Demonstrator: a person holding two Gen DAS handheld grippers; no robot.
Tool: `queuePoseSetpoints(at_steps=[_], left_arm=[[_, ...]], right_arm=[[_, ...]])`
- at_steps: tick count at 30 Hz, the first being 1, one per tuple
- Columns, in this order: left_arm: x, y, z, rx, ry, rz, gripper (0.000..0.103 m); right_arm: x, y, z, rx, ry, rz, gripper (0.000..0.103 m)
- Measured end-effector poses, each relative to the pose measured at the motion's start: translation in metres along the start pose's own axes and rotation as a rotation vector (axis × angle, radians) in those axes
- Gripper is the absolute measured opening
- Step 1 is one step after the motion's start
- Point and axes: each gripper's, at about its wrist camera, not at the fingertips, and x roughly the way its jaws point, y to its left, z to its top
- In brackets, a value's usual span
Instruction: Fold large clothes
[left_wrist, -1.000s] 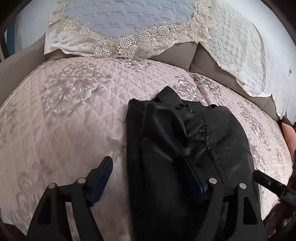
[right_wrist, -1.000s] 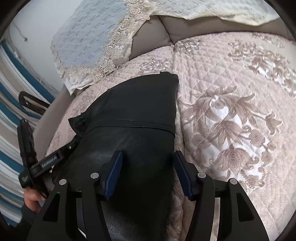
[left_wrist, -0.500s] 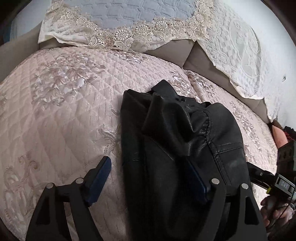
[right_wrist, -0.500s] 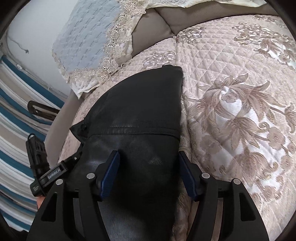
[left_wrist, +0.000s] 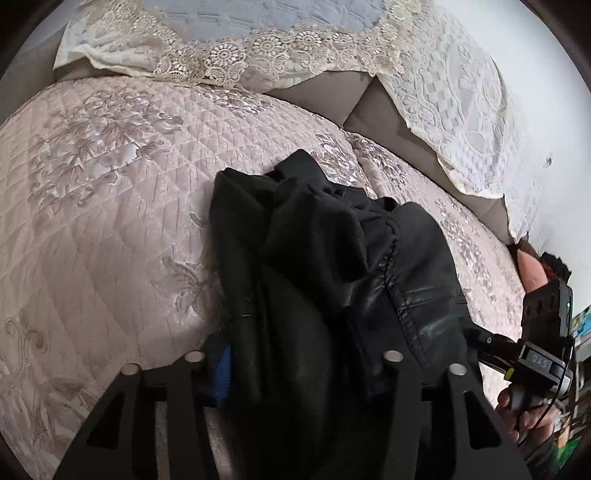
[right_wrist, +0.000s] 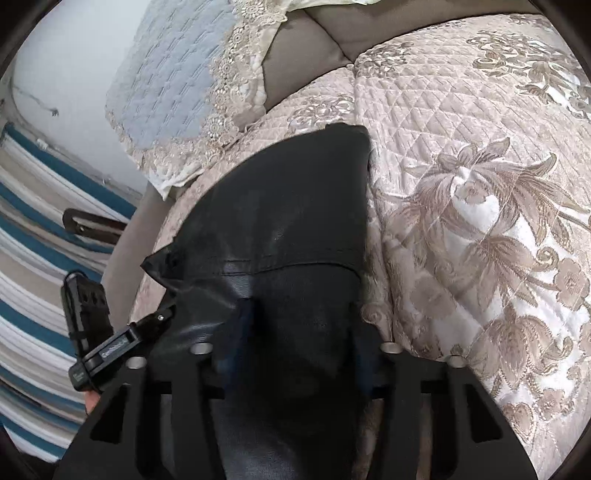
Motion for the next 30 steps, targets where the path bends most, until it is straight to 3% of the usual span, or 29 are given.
queuePoseSetpoints(at_steps=[1, 4, 10, 16, 24, 30], left_arm=[[-0.004, 0.0, 0.001, 0.004, -0.005, -0.002, 0.037], [-0.017, -0.004, 0.0, 0.029, -0.016, -0.013, 0.027], [-0.033, -0.009, 0.002, 0.048, -0.034, -0.032, 0.02], [-0.056, -0.006, 0.027, 0.062, -0.082, -0.046, 0.019], [-0.061, 0.028, 0.089, 0.1, -0.13, 0.016, 0.019], [-0.022, 0.069, 0.119, 0.077, -0.114, 0.067, 0.02]], right_arm=[[-0.005, 0.003, 0.0, -0.009, -0.007, 0.006, 0.026], [-0.018, 0.015, 0.001, -0.043, -0.001, 0.025, 0.02], [-0.026, 0.023, -0.003, -0.04, -0.001, 0.045, 0.016], [-0.03, 0.052, 0.014, -0.07, -0.027, 0.096, 0.015], [0.023, 0.084, 0.062, -0.094, -0.025, 0.136, 0.016], [0.082, 0.082, 0.095, -0.092, 0.014, 0.099, 0.017]])
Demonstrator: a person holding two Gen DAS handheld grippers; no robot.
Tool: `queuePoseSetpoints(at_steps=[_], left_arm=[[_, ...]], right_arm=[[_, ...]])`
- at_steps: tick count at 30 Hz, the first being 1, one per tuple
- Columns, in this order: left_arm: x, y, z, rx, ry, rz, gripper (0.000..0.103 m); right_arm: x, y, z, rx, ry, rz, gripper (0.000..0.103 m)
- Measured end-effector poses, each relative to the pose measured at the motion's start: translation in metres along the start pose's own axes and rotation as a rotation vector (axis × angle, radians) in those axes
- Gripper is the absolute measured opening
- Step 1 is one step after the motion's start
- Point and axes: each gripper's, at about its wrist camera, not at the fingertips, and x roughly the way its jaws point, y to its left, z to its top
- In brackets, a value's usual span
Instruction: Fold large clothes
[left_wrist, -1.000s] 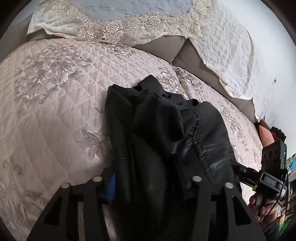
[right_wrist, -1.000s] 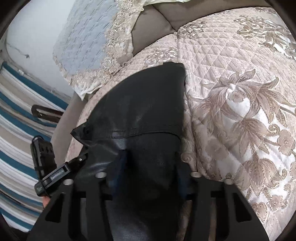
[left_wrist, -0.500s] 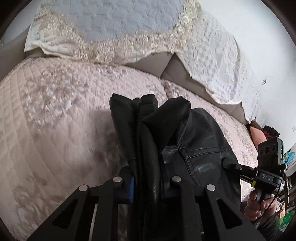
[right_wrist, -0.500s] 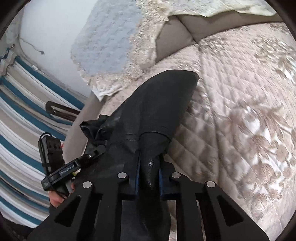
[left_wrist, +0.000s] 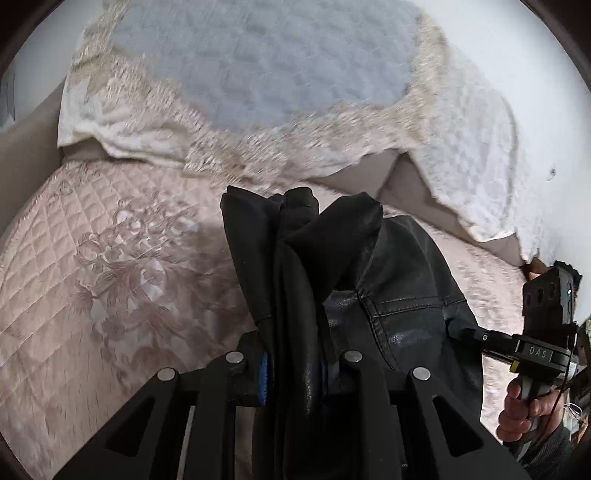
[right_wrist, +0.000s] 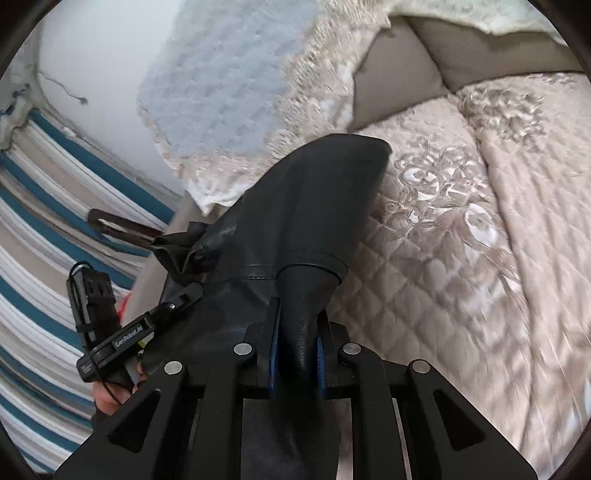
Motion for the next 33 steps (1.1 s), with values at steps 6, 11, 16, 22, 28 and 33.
queuePoseSetpoints(at_steps=[6, 11, 16, 22, 28, 33], left_arm=[[0.026, 0.038, -0.021, -0.108, 0.041, 0.008, 0.034], [-0.012, 0.035, -0.028, -0.105, -0.014, 0.043, 0.033], [-0.065, 0.009, -0.048, -0.015, -0.085, 0.108, 0.032], [-0.106, -0.025, -0.083, 0.011, -0.121, 0.157, 0.042], [-0.119, -0.043, -0.118, -0.006, -0.076, 0.231, 0.047], [-0.12, -0.056, -0.134, 0.033, -0.055, 0.261, 0.05]], right_arm=[[0.024, -0.012, 0.001, -0.011, 0.043, -0.09, 0.035], [-0.01, 0.01, -0.006, -0.113, -0.004, -0.156, 0.035], [-0.037, 0.037, -0.035, -0.211, -0.025, -0.176, 0.035], [-0.062, 0.069, -0.081, -0.3, -0.037, -0.218, 0.049], [-0.08, 0.084, -0.118, -0.341, -0.035, -0.318, 0.052], [-0.085, 0.089, -0.136, -0.377, -0.033, -0.371, 0.052]])
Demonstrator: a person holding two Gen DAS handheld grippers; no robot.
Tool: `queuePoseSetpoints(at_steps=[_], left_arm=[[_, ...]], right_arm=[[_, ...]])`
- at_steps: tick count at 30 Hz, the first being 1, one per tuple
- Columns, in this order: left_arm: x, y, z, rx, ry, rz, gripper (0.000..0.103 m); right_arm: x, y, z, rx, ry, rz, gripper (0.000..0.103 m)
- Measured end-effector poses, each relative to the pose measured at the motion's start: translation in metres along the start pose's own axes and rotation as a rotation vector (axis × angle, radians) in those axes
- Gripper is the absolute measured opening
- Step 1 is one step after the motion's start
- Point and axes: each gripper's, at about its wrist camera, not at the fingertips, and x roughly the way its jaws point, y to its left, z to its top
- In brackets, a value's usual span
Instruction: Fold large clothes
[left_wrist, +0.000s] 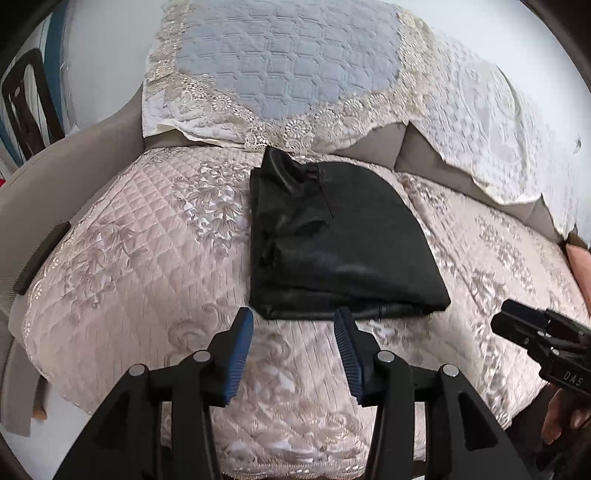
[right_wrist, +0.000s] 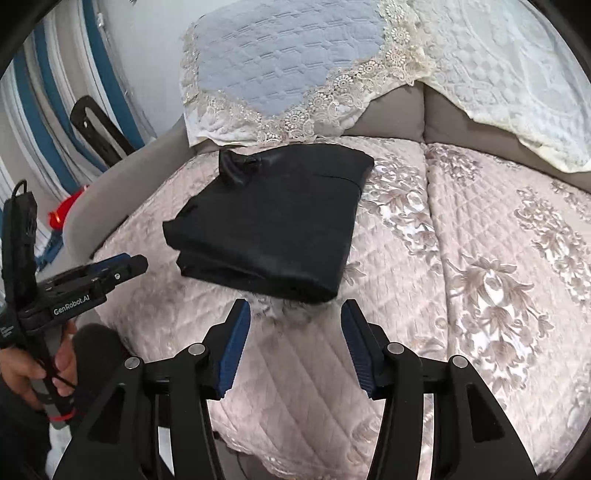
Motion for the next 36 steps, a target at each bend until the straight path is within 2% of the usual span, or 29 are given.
queuePoseSetpoints(at_steps=[7, 10, 36], left_arm=[[0.003, -0.006, -0.008, 0.004, 0.015, 0.032, 0.052], [0.001, -0.007, -0.011, 0.001, 0.016, 0.026, 0.056], [-0.004, -0.007, -0.019, -0.024, 0.022, 0.021, 0.06]], right_arm=[[-0.002, 0.007, -0.005, -0.006, 0.005, -0.002, 0.053], [-0.002, 0.012, -0.005, -0.023, 0.004, -0.006, 0.053], [0.0, 0.025, -0.009, -0.039, 0.021, -0.005, 0.053]])
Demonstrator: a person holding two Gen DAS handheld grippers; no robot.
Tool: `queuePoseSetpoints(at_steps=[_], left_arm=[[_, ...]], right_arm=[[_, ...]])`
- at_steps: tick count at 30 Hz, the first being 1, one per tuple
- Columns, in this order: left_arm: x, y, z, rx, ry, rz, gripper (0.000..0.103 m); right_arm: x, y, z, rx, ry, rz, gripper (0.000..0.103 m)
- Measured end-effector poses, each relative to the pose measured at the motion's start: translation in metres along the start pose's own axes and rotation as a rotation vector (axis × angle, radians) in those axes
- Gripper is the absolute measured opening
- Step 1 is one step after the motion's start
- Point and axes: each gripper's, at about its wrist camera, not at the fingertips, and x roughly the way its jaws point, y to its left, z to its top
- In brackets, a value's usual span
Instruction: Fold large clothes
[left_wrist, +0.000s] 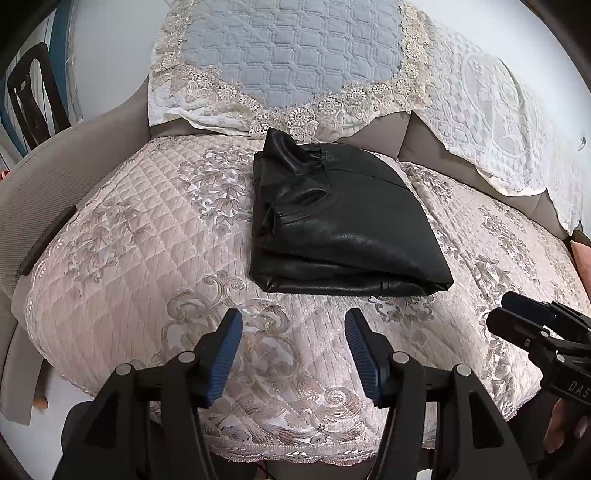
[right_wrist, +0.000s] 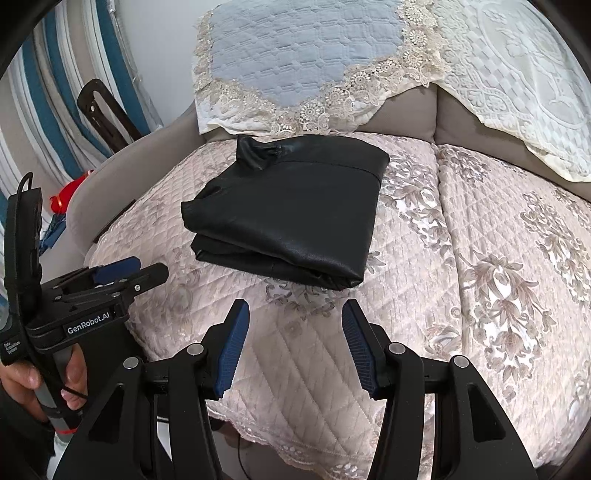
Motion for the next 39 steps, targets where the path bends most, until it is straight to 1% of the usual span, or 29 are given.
queuePoseSetpoints(at_steps=[11, 21, 39], left_arm=[[0.0022, 0.0003, -0.0019, -0.012, 0.01, -0.007, 0.06], [0.0027, 0.0008, -0.0045, -0.013, 0.009, 0.022, 0.06], [0.004, -0.0013, -0.0065, -0.008, 0.014, 0.032, 0.06]], right_arm=[[0.0016, 0.0016, -0.0004, 0.001, 0.006, 0.0, 0.053], [0.002, 0.0013, -0.0002, 0.001, 0.005, 0.005, 0.053], [0.0034, 0.0021, -0.001, 0.001, 0.007, 0.011, 0.053]])
